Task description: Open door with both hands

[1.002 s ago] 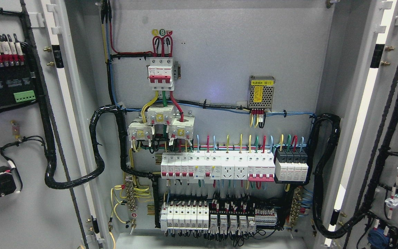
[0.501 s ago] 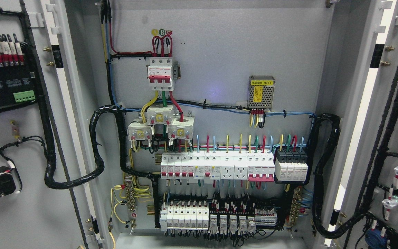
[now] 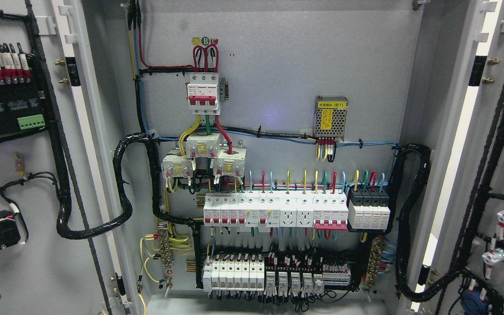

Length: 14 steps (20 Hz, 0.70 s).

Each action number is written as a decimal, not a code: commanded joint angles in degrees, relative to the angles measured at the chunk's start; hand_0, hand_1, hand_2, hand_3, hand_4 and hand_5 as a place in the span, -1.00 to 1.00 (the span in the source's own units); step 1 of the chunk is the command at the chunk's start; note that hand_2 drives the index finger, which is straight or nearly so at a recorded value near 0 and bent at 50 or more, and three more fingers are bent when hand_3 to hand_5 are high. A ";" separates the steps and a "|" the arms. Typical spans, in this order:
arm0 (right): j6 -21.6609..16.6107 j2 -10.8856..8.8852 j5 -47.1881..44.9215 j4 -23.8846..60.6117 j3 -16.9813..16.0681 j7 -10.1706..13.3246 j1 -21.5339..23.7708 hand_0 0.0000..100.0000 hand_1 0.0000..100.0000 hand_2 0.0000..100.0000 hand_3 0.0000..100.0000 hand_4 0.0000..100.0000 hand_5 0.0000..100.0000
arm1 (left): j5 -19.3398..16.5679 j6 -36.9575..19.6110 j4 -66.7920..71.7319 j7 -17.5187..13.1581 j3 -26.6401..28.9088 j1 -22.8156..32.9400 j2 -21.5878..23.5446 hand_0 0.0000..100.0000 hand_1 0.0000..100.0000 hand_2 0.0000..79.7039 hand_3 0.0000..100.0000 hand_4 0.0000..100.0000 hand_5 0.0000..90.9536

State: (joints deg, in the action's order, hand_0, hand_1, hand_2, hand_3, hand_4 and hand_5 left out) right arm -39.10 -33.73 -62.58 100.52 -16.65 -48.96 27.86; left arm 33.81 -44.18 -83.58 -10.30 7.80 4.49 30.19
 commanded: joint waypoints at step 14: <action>0.08 3.57 12.04 -4.97 19.37 1.06 9.14 -0.90 -1.00 -1.00 -1.00 -1.00 -1.00 | -3.14 4.01 -3.96 0.28 -17.02 13.78 -0.39 -0.76 -0.22 -1.00 -1.00 -1.00 -1.00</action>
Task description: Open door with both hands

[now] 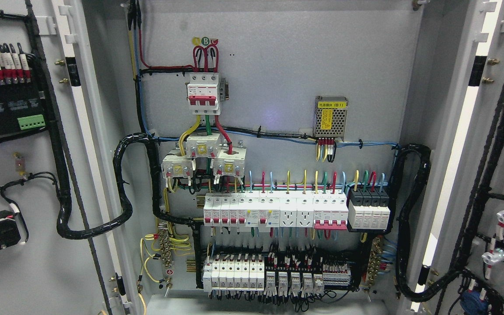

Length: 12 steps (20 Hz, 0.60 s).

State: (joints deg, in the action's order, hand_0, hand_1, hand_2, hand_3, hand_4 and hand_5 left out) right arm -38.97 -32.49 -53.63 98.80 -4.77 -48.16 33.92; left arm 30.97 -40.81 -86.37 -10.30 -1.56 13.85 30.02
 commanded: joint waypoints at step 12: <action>-0.32 6.65 6.43 -19.69 17.32 7.65 6.94 -0.91 -1.00 -1.00 -1.00 -1.00 -1.00 | -0.56 7.49 -0.82 0.11 -10.13 16.64 -1.62 -0.76 -0.22 -1.00 -1.00 -1.00 -1.00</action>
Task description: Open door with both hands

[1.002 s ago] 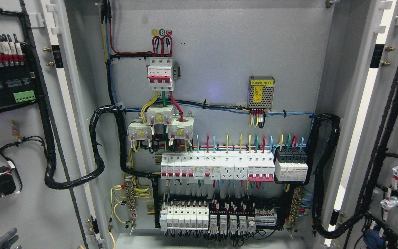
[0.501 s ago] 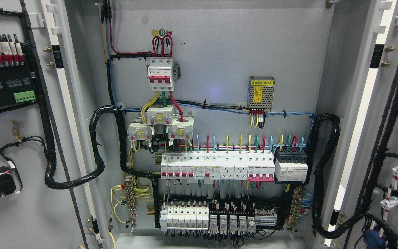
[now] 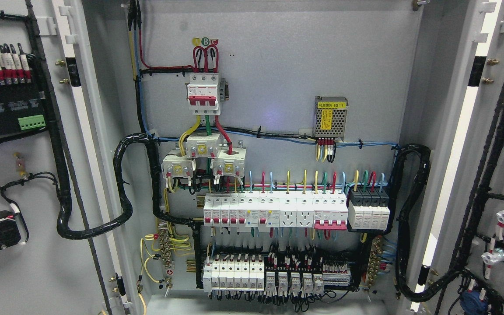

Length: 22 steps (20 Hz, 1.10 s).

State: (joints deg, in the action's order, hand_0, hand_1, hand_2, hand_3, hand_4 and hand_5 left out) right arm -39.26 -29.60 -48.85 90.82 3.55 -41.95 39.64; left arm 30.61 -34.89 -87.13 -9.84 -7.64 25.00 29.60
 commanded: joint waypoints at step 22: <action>9.62 23.97 11.05 -74.54 14.73 1.96 -19.33 -0.91 -1.00 -1.00 -1.00 -1.00 -1.00 | -3.36 5.89 27.33 -3.33 -11.17 6.47 -7.97 -0.76 -0.22 -1.00 -1.00 -1.00 -1.00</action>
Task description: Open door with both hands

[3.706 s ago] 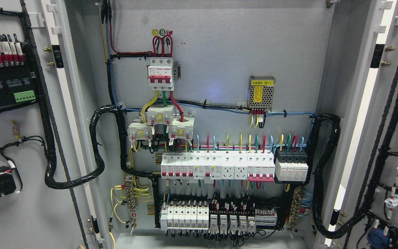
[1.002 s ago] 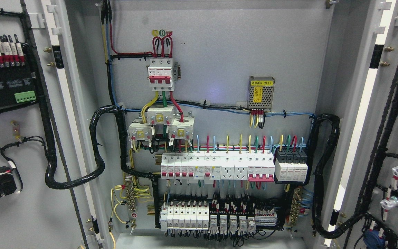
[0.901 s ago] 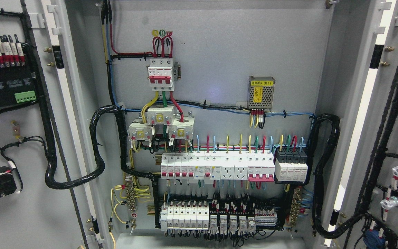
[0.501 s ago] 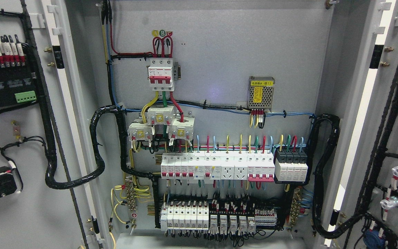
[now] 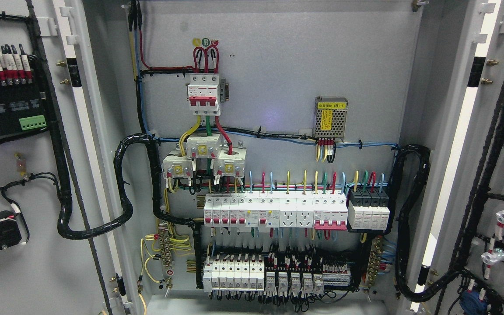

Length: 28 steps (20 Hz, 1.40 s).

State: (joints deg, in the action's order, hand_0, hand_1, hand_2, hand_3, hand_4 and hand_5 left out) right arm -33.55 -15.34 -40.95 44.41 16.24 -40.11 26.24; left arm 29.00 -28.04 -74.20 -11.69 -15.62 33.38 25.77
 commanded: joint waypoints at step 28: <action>28.28 10.15 8.16 -38.17 -0.60 31.49 -13.85 -0.90 -1.00 -1.00 -1.00 -1.00 -1.00 | -14.66 1.40 82.02 -2.03 -2.22 -33.20 -27.61 -0.76 -0.22 -1.00 -1.00 -1.00 -1.00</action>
State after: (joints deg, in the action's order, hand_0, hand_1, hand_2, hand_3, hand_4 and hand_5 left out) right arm -5.99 -5.88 -34.38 11.11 15.55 -9.72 13.41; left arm 15.72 -27.79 -12.53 -14.26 -17.92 3.06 5.90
